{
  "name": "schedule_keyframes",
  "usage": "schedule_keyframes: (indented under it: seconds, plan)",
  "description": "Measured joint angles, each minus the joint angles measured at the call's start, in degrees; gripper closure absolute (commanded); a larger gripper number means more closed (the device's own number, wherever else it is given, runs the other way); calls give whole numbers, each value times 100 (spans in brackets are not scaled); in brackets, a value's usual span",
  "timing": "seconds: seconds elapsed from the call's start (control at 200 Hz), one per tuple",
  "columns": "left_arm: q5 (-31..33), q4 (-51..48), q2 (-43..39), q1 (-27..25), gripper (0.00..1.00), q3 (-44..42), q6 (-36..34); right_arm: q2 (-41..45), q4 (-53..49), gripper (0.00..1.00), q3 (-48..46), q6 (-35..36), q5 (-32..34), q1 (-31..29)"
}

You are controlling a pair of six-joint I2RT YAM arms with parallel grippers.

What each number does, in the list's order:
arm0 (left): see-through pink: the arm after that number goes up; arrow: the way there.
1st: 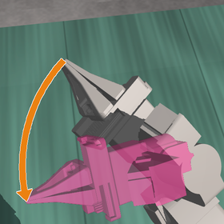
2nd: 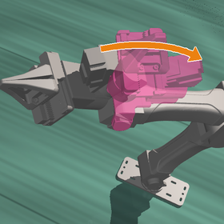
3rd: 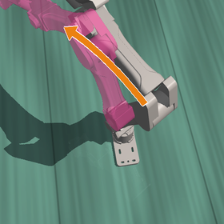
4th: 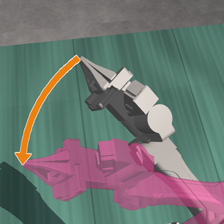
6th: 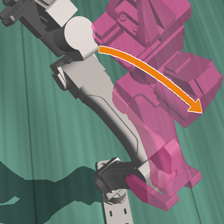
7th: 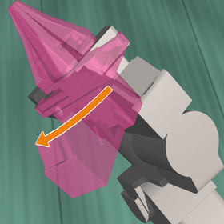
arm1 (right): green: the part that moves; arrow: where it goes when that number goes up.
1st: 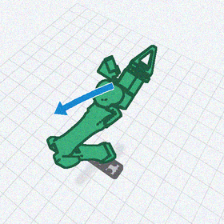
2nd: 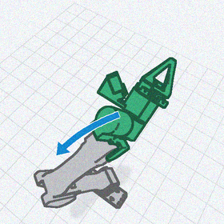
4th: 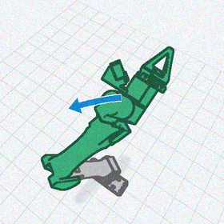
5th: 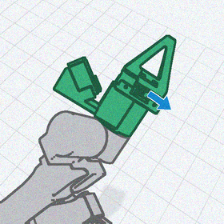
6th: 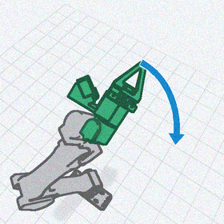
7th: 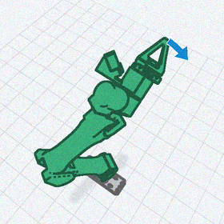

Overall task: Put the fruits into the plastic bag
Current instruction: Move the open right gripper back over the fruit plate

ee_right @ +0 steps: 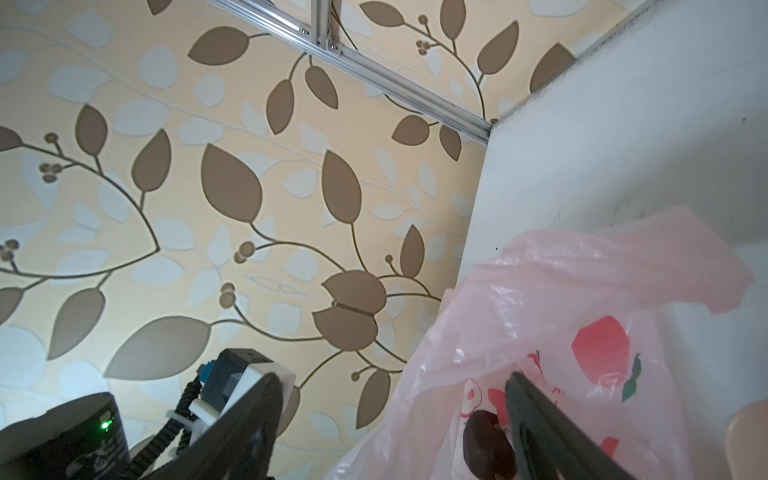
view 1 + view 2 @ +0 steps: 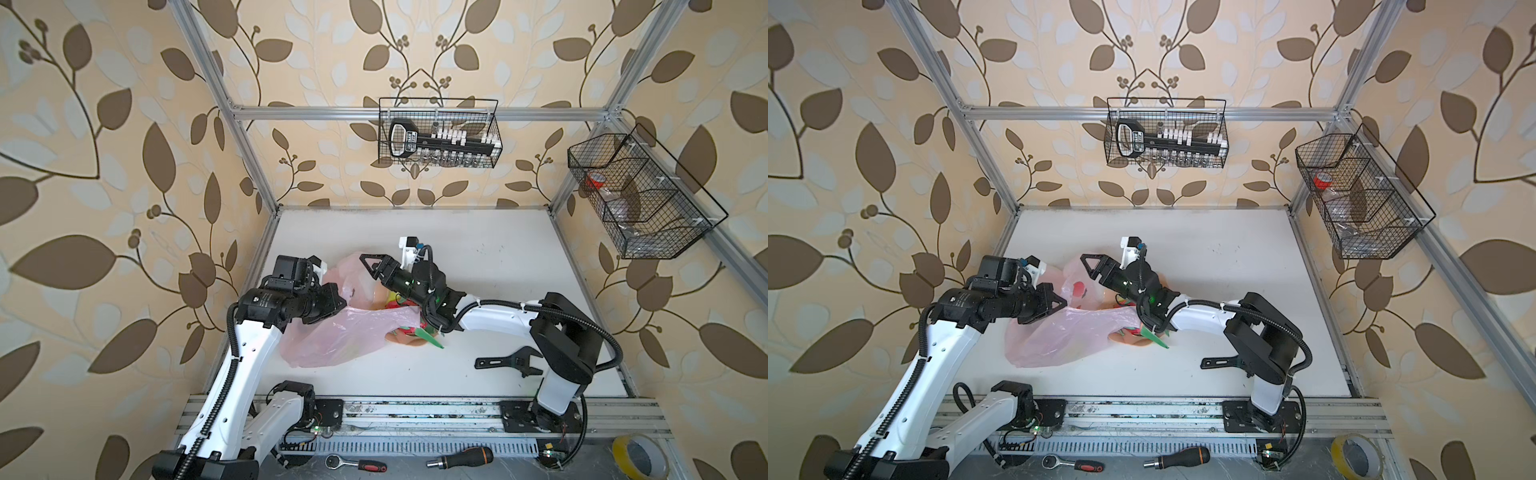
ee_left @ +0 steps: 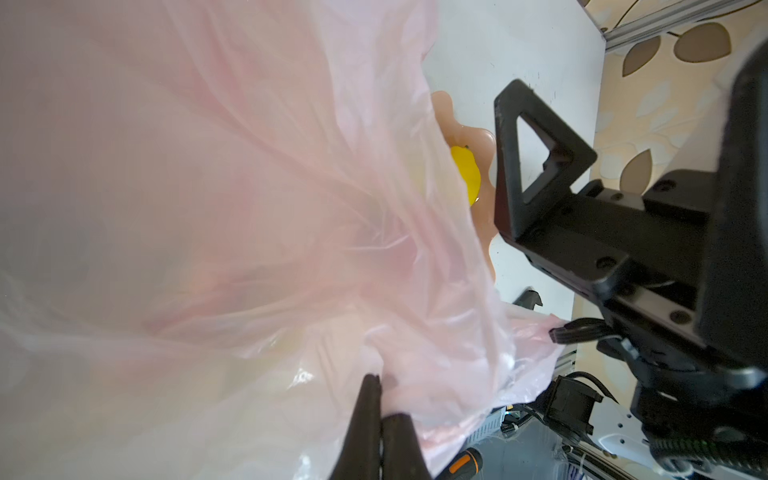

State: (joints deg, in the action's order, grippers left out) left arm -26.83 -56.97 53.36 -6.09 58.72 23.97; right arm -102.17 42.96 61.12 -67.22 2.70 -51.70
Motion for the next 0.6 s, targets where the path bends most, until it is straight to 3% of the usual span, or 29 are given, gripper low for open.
schedule_keyframes:
  seconds: [0.6]
  plan:
    - [-39,-33,-326,0,100,-92,-63,-629,713,14,844,85,140,105]
